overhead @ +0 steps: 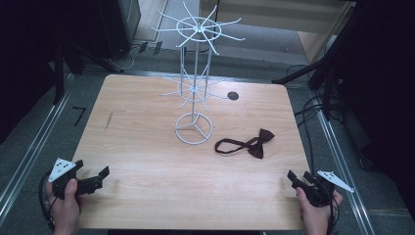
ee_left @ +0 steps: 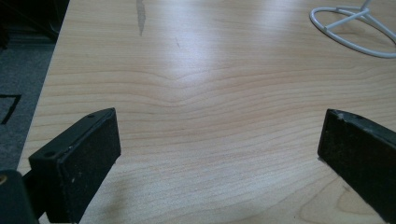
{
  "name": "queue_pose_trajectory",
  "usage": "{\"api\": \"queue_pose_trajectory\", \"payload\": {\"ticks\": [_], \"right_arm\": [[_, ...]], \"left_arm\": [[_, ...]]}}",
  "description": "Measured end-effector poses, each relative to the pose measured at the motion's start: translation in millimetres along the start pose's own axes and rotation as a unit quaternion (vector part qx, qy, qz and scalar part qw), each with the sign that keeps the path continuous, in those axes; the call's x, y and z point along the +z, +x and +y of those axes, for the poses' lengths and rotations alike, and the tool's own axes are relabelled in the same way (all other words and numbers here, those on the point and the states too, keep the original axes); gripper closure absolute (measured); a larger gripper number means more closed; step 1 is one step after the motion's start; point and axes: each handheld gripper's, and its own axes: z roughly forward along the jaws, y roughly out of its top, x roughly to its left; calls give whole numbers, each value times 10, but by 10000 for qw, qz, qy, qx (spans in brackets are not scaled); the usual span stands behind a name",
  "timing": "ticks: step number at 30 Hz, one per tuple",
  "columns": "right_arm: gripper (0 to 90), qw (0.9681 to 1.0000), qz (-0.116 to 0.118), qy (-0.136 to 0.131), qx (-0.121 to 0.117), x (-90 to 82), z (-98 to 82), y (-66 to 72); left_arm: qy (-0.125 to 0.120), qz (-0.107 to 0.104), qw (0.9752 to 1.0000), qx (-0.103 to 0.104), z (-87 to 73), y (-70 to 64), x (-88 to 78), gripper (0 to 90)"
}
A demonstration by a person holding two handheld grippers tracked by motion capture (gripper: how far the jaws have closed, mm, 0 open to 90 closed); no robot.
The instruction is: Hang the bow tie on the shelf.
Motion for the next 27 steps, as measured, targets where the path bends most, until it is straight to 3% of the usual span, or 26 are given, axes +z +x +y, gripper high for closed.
{"api": "queue_pose_trajectory", "payload": {"ticks": [8,16,23,24,27], "right_arm": [[281,9998,-143,-72,-99,-3,2,32],[274,9992,-139,248,-273,66,164,186],[204,9961,-34,665,-579,252,357,474],[179,9944,-20,790,-699,321,431,580],[152,9929,11,928,-748,376,493,651]], "left_arm": [[-30,5,10000,-30,-2,7,-2,0],[-30,-13,10000,-60,-2,9,-4,0],[-35,-46,9999,-83,-2,18,-6,0],[-29,-48,10000,-80,-2,19,-7,0],[-35,-45,9999,-85,-3,19,-5,0]]}}
